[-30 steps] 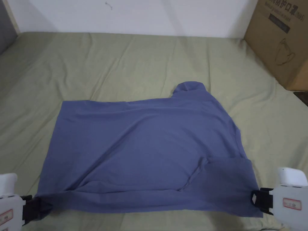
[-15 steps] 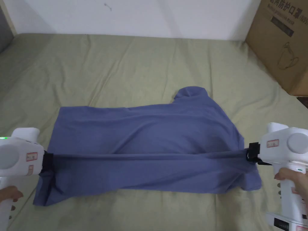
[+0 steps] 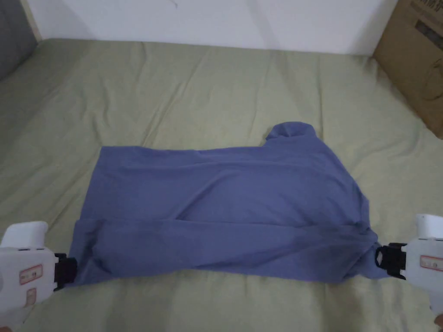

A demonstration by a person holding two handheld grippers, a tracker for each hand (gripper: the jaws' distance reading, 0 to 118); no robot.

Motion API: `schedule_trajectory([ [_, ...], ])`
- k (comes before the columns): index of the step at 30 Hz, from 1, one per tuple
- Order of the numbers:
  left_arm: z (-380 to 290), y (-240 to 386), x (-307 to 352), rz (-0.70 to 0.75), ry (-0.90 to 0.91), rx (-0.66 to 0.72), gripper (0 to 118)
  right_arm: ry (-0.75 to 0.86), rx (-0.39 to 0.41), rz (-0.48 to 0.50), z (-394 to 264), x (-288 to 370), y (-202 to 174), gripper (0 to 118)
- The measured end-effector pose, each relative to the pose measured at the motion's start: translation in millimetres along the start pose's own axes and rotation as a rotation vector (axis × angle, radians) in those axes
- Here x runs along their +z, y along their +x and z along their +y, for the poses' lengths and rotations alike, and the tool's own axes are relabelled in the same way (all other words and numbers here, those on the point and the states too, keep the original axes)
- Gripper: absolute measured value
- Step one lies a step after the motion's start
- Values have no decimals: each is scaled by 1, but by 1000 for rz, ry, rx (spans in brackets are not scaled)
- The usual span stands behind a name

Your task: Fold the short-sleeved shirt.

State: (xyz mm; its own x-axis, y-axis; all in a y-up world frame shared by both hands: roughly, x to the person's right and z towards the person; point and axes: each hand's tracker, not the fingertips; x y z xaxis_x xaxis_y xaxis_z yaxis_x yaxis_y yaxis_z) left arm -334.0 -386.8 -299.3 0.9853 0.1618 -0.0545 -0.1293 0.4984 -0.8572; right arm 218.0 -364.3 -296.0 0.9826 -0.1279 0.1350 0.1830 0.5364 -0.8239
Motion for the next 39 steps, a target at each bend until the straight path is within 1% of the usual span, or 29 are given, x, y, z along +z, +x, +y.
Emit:
schedule_trajectory([
  [2, -9, 4, -1, 1, 3, 4, 2, -17, -4, 1, -13, -2, -1, 2],
  [3, -10, 5, -4, 2, 1, 1, 5, -29, -1, -2, -18, -3, -2, 2],
  [4, -9, 5, -8, 11, 9, 11, 18, -39, -2, -16, -21, -7, -2, 2],
  [5, -6, 4, -13, 19, 12, 31, 53, -46, -6, -17, -24, -9, -1, 2],
  [6, -2, 4, -18, 28, 3, 38, 79, -55, -16, -17, -26, -11, 1, 2],
  [7, 1, 4, -27, 33, -3, 42, 96, -62, -34, -17, -28, -12, 2, 2],
  [8, 3, 3, -35, 38, -8, 49, 100, -64, -46, -11, -30, -12, 3, 2],
  [9, 4, 4, -42, 51, -27, 52, 97, -66, -50, -8, -31, -12, 3, 2],
  [12, 5, 5, -66, 73, -89, 40, 93, -72, -51, -20, -35, -14, 5, 2],
  [13, 4, 7, -71, 107, -101, 16, 93, -74, -52, -23, -36, -15, 5, 2],
  [14, 5, 7, -70, 110, -83, -1, 90, -76, -54, -23, -36, -16, 6, 2],
  [15, 6, 9, -66, 117, -74, -17, 83, -73, -56, -22, -36, -16, 7, 2],
  [16, 8, 10, -62, 137, -55, -60, 68, -65, -57, -24, -34, -17, 8, 3],
  [17, 10, 7, -59, 163, -47, -82, 40, -55, -53, -29, -29, -19, 10, 12],
  [18, 11, 6, -53, 136, -51, -62, 21, -47, -47, -38, -24, -22, 11, 28],
  [19, 15, 3, -50, 72, -49, -24, 11, -33, -44, -53, -18, -26, 12, 50],
  [20, 18, 0, -50, 41, -61, 19, 10, -21, -42, -59, -12, -30, 13, 72],
  [21, 19, 1, -51, 65, -64, 22, 9, -15, -40, -58, -6, -38, 15, 76],
  [23, 21, 7, -50, 87, -52, -21, 9, -42, -59, -79, 7, -59, 20, 76],
  [24, 21, 9, -50, 102, -51, -33, 9, -75, -82, -99, 10, -69, 23, 72],
  [25, 22, 11, -49, 105, -52, -38, 9, -105, -107, -103, 12, -77, 24, 59],
  [26, 22, 14, -47, 104, -49, -41, 9, -118, -92, -74, 11, -83, 24, 19],
  [27, 23, 14, -47, 107, -46, -44, 9, -132, -92, -62, 10, -86, 22, 9],
  [28, 25, 13, -46, 111, -46, -48, 9, -132, -107, -35, 9, -88, 24, 9],
  [29, 26, 11, -44, 111, -47, -50, 9, -120, -64, -86, 10, -84, 21, 9],
  [30, 28, 11, -43, 109, -46, -49, 9, -109, -47, -90, 11, -80, 20, 9],
  [33, 31, 10, -38, 123, -50, -69, 9, -95, -87, -79, 11, -66, 31, 9],
  [35, 32, 12, -31, 131, -50, -90, 9, -64, -128, -57, 11, -49, 40, 9],
  [39, 21, 16, -21, 169, -56, -143, 8, -59, -164, -45, -5, -23, 51, 9],
])
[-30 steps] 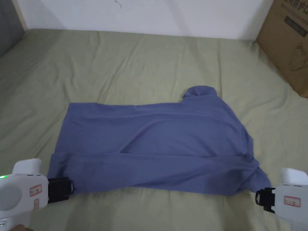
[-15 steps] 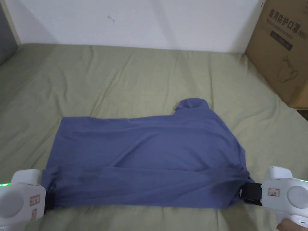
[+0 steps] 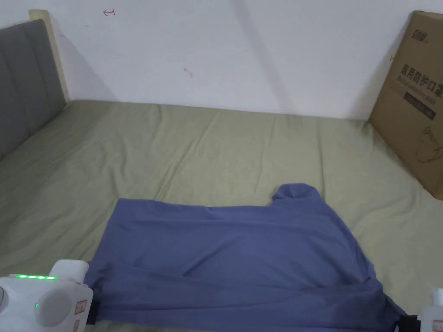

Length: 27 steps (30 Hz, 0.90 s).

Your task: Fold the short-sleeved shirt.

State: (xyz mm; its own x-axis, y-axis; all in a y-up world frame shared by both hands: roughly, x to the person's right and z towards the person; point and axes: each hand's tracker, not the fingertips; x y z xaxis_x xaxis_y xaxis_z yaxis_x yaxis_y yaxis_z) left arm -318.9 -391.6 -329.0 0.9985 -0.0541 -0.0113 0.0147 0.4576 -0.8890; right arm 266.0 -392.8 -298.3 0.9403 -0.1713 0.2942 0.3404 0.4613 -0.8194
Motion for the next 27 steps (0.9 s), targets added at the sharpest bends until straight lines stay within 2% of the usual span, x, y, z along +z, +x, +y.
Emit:
schedule_trajectory([
  [8, -58, -3, 13, 17, -68, -63, 9, -68, 51, -47, -77, 8, 8, 9],
  [9, -59, -5, 14, -3, -68, -58, 15, -65, 59, -39, -81, 9, 6, 12],
  [10, -58, -5, 17, -1, -75, -49, 31, -53, 76, -38, -82, 11, 4, 25],
  [11, -56, -4, 19, 21, -81, -44, 60, -41, 107, -82, -81, 14, 0, 57],
  [12, -53, -5, 23, 30, -69, -41, 78, -43, 124, -106, -77, 17, -4, 77],
  [13, -48, -5, 30, 22, -32, -29, 86, -29, 136, -95, -72, 23, -9, 79],
  [16, -25, 0, 52, -26, 54, 17, 85, 55, 190, -36, -53, 45, -29, 79],
  [17, -16, 3, 56, -48, 85, 17, 83, 84, 206, -16, -45, 51, -38, 77],
  [18, -10, 7, 59, -56, 115, 18, 74, 106, 215, -9, -39, 54, -46, 70],
  [19, -2, 11, 58, -48, 137, 18, 55, 119, 233, 3, -33, 55, -55, 55],
  [20, 4, 17, 56, -38, 124, 5, 17, 121, 241, 12, -28, 52, -62, 18],
  [21, 7, 22, 52, -29, 131, -3, 0, 124, 232, 15, -25, 49, -68, 0],
  [24, 14, 32, 34, -15, 136, -2, 0, 98, 207, 36, -18, 29, -80, 0],
  [27, 23, 35, 20, -46, 102, 56, 0, 65, 179, 49, -12, 10, -90, 0],
])
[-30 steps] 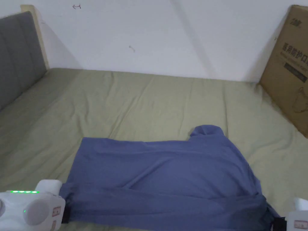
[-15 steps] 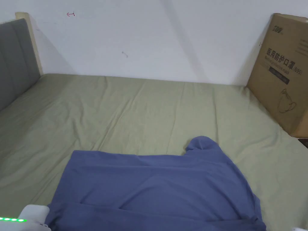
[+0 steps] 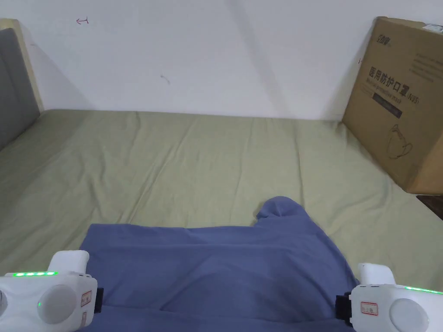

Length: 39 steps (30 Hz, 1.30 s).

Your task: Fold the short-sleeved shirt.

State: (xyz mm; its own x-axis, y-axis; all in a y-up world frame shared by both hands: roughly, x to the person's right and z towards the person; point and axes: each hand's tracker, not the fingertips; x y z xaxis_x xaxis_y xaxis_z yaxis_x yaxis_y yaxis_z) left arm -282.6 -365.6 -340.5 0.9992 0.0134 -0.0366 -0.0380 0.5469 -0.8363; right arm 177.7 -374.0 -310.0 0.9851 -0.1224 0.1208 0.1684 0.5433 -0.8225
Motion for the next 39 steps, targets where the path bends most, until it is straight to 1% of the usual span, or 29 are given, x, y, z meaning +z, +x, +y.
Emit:
schedule_trajectory([
  [3, 10, 7, -12, -11, -8, -31, 0, -5, 4, -1, 17, -16, -5, 0],
  [6, 29, 14, -25, -25, -12, -38, 0, -1, 16, -14, 49, -36, -3, 0],
  [9, 49, 21, -39, -66, -12, -30, 0, 23, 5, -42, 90, -62, 5, 0],
  [13, 68, 35, -60, -52, -25, -80, 0, 20, 7, -73, 159, -112, 19, 0],
  [14, 72, 36, -66, -63, -24, -84, 0, 17, 16, -80, 173, -127, 24, 4],
  [15, 75, 37, -70, -74, -31, -77, 0, 7, 23, -86, 184, -139, 27, 19],
  [16, 78, 38, -74, -80, -36, -73, 0, -19, 28, -104, 194, -153, 28, 41],
  [17, 80, 38, -79, -81, -38, -73, 0, -39, 27, -94, 202, -167, 31, 68],
  [18, 82, 39, -82, -77, -44, -72, 0, -56, 11, -80, 207, -177, 34, 72],
  [20, 82, 37, -89, -64, -52, -73, 0, -93, -24, -51, 218, -200, 40, 72],
  [21, 83, 35, -92, -61, -64, -68, 0, -124, -41, -72, 220, -209, 41, 70],
  [22, 82, 32, -94, -63, -69, -62, 0, -145, -58, -73, 218, -212, 39, 60],
  [23, 81, 29, -95, -63, -74, -57, 0, -146, -46, -34, 217, -214, 39, 31],
  [24, 81, 27, -95, -57, -82, -54, 0, -139, -42, -46, 215, -212, 37, 12],
  [25, 80, 25, -96, -48, -83, -59, 0, -117, -22, -33, 213, -206, 33, 3],
  [26, 79, 23, -98, -36, -87, -66, 0, -116, 9, 2, 212, -202, 29, 2],
  [28, 81, 17, -101, -10, -94, -70, 0, -113, 60, -65, 210, -201, 22, 2],
  [30, 84, 9, -100, -4, -90, -46, 0, -126, 44, -48, 211, -197, 19, 2],
  [32, 92, 1, -99, -11, -70, -16, 0, -123, 28, -53, 211, -195, 19, 2],
  [33, 98, -3, -99, -17, -60, -1, 2, -123, 26, -51, 211, -193, 18, 2],
  [34, 106, -7, -103, -21, -59, 3, 15, -120, 31, -55, 211, -191, 17, 2],
  [35, 115, -10, -107, -25, -71, 5, 31, -120, 44, -59, 211, -189, 15, 2],
  [36, 126, -13, -113, -10, -120, -15, 36, -118, 55, -68, 211, -187, 13, 2],
  [37, 136, -16, -119, -11, -108, -20, 36, -117, 60, -69, 210, -185, 12, 2],
  [38, 143, -19, -122, -6, -92, -19, 49, -116, 62, -71, 211, -184, 12, 2],
  [39, 152, -22, -128, 6, -80, -18, 59, -117, 65, -73, 211, -183, 11, 2],
])
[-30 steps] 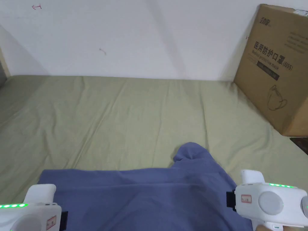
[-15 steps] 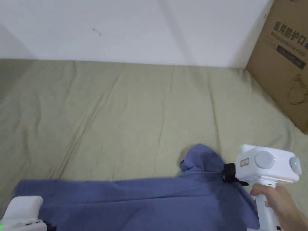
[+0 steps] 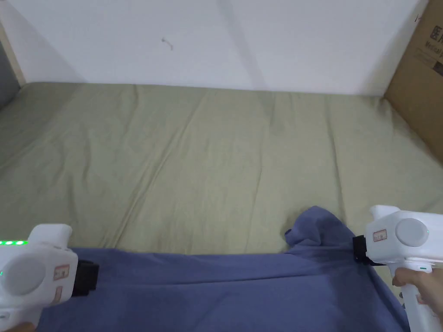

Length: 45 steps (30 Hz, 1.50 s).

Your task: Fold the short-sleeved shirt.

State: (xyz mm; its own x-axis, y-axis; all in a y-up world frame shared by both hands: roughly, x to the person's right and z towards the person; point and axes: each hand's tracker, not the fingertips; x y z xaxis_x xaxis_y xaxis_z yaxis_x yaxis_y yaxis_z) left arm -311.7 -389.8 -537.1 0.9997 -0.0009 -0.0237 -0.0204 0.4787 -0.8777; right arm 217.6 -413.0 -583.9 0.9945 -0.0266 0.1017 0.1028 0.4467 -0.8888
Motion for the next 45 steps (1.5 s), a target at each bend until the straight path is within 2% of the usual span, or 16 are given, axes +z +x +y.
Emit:
schedule_trajectory([
  [2, 20, -4, -12, 34, 2, 29, 84, 0, 9, -5, 0, 1, -1, 2],
  [4, 36, -13, -33, 42, 0, 36, 102, -5, 7, -7, 1, 0, 0, 2],
  [5, 40, -12, -40, 42, -5, 49, 106, -6, 5, -6, 1, 0, 0, 2],
  [8, 47, -15, -76, 87, -109, 84, 105, -11, 11, -13, 2, -2, -2, 2],
  [12, 35, -13, -89, 65, -102, 83, 93, -19, 16, -20, 0, -3, -3, 2],
  [13, 36, -9, -78, 68, -96, 85, 82, -17, 17, -24, -1, -1, -4, 2],
  [16, 33, -10, -55, 51, -65, 38, 10, -5, 18, -17, -3, 9, -1, 2],
  [17, 34, -6, -46, 9, -71, 33, 4, -1, 6, -9, -4, 15, 0, 2],
  [20, 14, -10, -8, -94, -24, 61, 4, 19, -41, 43, -13, 37, 10, 2],
  [22, -2, -7, 23, -70, 0, 7, 4, 41, -53, 77, -26, 59, 17, 2],
  [28, -63, -24, 102, -99, 67, 5, 4, 74, -52, 119, -93, 132, 45, 2],
  [31, -97, -24, 123, -86, 65, -9, 4, 50, -93, 153, -137, 156, 57, 2],
  [37, -169, -25, 133, -60, -7, -29, 4, -20, -103, 127, -227, 179, 62, 2],
  [42, -206, -28, 121, -48, -77, -7, 6, -56, -100, 77, -275, 177, 55, 2],
  [43, -208, -27, 119, -41, -77, -3, 15, -46, -90, 72, -281, 176, 51, 8],
  [45, -207, -23, 115, 42, -77, -33, 54, -14, -26, -14, -285, 177, 38, 67],
])
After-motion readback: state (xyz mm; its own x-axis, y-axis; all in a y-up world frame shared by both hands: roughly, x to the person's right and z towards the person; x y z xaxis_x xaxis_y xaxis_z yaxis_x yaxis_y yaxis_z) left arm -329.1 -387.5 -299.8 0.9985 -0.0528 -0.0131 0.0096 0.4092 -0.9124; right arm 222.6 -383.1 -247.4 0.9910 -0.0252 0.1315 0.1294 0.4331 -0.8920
